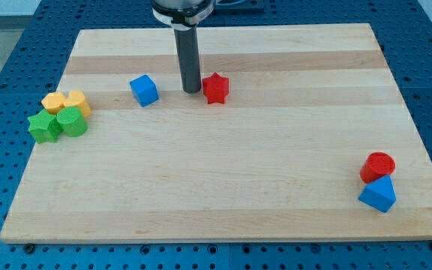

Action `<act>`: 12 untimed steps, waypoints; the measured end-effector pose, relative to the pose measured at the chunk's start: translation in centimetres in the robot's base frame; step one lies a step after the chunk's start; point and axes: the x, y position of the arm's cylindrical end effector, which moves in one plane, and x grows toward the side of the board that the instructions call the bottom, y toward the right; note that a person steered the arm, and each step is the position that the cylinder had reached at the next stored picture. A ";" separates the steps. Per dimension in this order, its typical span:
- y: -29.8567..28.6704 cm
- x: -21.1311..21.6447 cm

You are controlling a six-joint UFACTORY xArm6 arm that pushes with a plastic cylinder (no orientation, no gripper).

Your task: Move the red star to the left of the blue triangle

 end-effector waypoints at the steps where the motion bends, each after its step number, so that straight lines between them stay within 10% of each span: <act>1: -0.2 -0.8; 5: 16.3 7.5; 8: 11.2 -0.2; 12: 4.1 6.0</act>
